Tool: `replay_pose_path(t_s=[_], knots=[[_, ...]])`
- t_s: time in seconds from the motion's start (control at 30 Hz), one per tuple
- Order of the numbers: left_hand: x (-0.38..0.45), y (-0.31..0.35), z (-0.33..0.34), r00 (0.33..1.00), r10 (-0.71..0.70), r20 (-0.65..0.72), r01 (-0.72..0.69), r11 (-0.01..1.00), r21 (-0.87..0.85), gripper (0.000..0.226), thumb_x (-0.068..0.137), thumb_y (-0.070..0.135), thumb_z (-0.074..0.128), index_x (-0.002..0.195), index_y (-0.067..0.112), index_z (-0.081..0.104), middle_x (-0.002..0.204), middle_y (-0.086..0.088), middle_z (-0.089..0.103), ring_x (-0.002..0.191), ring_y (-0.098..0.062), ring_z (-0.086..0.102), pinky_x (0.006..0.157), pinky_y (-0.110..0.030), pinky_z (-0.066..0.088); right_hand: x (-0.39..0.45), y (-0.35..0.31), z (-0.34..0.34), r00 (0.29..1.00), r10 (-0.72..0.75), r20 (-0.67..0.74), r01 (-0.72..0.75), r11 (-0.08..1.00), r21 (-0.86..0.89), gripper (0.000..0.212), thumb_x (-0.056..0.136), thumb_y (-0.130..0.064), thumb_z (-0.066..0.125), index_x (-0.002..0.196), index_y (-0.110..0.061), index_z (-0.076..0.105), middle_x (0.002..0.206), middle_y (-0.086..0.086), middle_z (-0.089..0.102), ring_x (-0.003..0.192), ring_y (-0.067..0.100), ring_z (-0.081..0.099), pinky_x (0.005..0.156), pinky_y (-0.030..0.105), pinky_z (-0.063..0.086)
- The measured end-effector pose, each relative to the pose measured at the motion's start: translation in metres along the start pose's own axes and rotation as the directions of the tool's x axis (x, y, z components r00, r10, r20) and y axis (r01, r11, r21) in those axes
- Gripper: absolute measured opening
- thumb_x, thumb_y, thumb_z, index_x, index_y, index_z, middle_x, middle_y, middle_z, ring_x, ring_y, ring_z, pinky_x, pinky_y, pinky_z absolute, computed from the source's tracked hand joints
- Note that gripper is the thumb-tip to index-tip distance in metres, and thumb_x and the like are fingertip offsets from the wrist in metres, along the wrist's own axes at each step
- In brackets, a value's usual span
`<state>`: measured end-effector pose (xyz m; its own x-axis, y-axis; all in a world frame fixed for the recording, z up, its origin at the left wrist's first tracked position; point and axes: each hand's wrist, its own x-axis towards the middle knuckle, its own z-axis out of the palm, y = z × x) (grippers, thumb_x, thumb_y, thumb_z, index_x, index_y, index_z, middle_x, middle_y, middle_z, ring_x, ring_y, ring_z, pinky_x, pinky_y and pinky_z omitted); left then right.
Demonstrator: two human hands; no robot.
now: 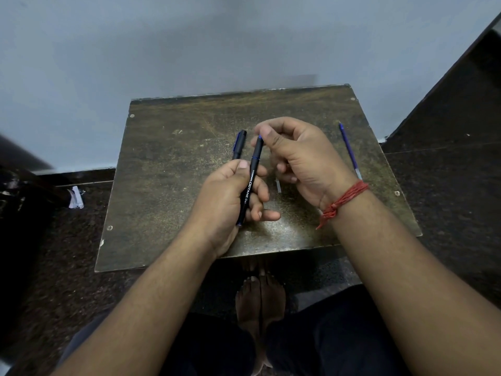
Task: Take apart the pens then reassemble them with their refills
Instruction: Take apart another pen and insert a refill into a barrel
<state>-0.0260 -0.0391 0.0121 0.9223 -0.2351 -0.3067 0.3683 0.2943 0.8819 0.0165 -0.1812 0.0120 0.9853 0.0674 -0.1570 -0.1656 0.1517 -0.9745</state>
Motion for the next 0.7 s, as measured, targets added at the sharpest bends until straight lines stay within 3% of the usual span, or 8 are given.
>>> replay_pose_path(t_s=[0.07, 0.13, 0.23, 0.37, 0.47, 0.53, 0.63, 0.7], knots=[[-0.0004, 0.0001, 0.0000, 1.000, -0.002, 0.000, 0.002, 1.000, 0.002, 0.027, 0.107, 0.019, 0.036, 0.099, 0.003, 0.056, 0.056, -0.006, 0.056, 0.035, -0.011, 0.042, 0.047, -0.032, 0.055, -0.0004, -0.0005, 0.0009, 0.999, 0.002, 0.039, -0.003, 1.000, 0.015, 0.008, 0.097, -0.013, 0.061, 0.100, -0.009, 0.067, 0.089, 0.007, 0.072, 0.043, 0.007, 0.037, 0.036, 0.016, 0.024], [-0.0010, -0.0001, 0.0009, 1.000, -0.002, 0.002, 0.002, 1.000, 0.006, 0.027, 0.107, 0.018, 0.036, 0.098, 0.003, 0.056, 0.057, -0.006, 0.055, 0.035, -0.011, 0.041, 0.047, -0.032, 0.055, 0.0001, -0.0001, 0.0030, 0.999, 0.009, 0.033, -0.010, 1.000, 0.023, 0.005, 0.096, -0.013, 0.064, 0.091, -0.010, 0.064, 0.076, 0.004, 0.067, 0.040, 0.007, 0.034, 0.035, 0.016, 0.023], [-0.0013, -0.0006, 0.0019, 1.000, -0.001, 0.006, 0.000, 1.000, 0.006, 0.027, 0.107, 0.017, 0.035, 0.097, 0.003, 0.056, 0.056, -0.007, 0.055, 0.034, -0.011, 0.040, 0.046, -0.031, 0.055, 0.0000, 0.0011, 0.0067, 1.000, 0.019, -0.019, -0.019, 1.000, -0.010, 0.020, 0.092, -0.022, 0.070, 0.082, -0.014, 0.055, 0.065, 0.002, 0.053, 0.041, 0.008, 0.029, 0.036, 0.017, 0.021], [0.0000, -0.0005, 0.0010, 1.000, 0.001, 0.007, -0.002, 1.000, 0.012, 0.027, 0.108, 0.017, 0.035, 0.098, 0.003, 0.056, 0.057, -0.007, 0.055, 0.034, -0.011, 0.039, 0.046, -0.031, 0.055, -0.0025, 0.0008, 0.0051, 1.000, 0.013, -0.028, -0.014, 1.000, -0.012, 0.023, 0.096, -0.031, 0.064, 0.090, -0.011, 0.057, 0.059, -0.004, 0.060, 0.040, 0.008, 0.027, 0.039, 0.019, 0.020], [0.0008, -0.0012, -0.0003, 1.000, 0.004, 0.002, -0.004, 1.000, 0.017, 0.026, 0.107, 0.018, 0.035, 0.098, 0.004, 0.056, 0.057, -0.006, 0.056, 0.034, -0.010, 0.039, 0.047, -0.031, 0.055, -0.0023, -0.0016, 0.0021, 1.000, 0.023, -0.007, -0.023, 0.998, 0.059, 0.018, 0.099, -0.018, 0.059, 0.106, -0.002, 0.063, 0.089, 0.010, 0.075, 0.040, 0.007, 0.027, 0.037, 0.018, 0.019], [0.0012, -0.0017, -0.0007, 1.000, 0.008, 0.003, -0.008, 1.000, 0.020, 0.027, 0.107, 0.019, 0.035, 0.098, 0.004, 0.055, 0.057, -0.006, 0.056, 0.034, -0.010, 0.039, 0.047, -0.032, 0.055, -0.0023, -0.0021, 0.0024, 0.999, 0.036, 0.011, -0.036, 0.998, 0.051, 0.016, 0.099, -0.013, 0.058, 0.108, 0.000, 0.064, 0.095, 0.012, 0.076, 0.039, 0.007, 0.027, 0.037, 0.020, 0.017], [0.0008, -0.0020, 0.0002, 1.000, 0.010, 0.008, -0.010, 1.000, 0.019, 0.027, 0.108, 0.018, 0.034, 0.097, 0.004, 0.055, 0.057, -0.007, 0.055, 0.033, -0.010, 0.038, 0.046, -0.031, 0.054, -0.0013, -0.0005, 0.0050, 0.999, 0.032, 0.005, -0.032, 0.998, 0.058, 0.008, 0.095, -0.014, 0.065, 0.093, -0.007, 0.062, 0.074, 0.005, 0.070, 0.037, 0.007, 0.027, 0.037, 0.018, 0.016], [0.0005, -0.0024, 0.0011, 1.000, 0.015, 0.011, -0.015, 1.000, 0.026, 0.028, 0.108, 0.018, 0.034, 0.095, 0.004, 0.055, 0.056, -0.007, 0.055, 0.033, -0.010, 0.037, 0.044, -0.029, 0.053, -0.0007, 0.0016, 0.0070, 0.999, 0.027, -0.026, -0.026, 0.998, 0.058, 0.016, 0.091, -0.017, 0.070, 0.084, -0.012, 0.056, 0.055, -0.005, 0.055, 0.035, 0.006, 0.026, 0.037, 0.016, 0.017]])
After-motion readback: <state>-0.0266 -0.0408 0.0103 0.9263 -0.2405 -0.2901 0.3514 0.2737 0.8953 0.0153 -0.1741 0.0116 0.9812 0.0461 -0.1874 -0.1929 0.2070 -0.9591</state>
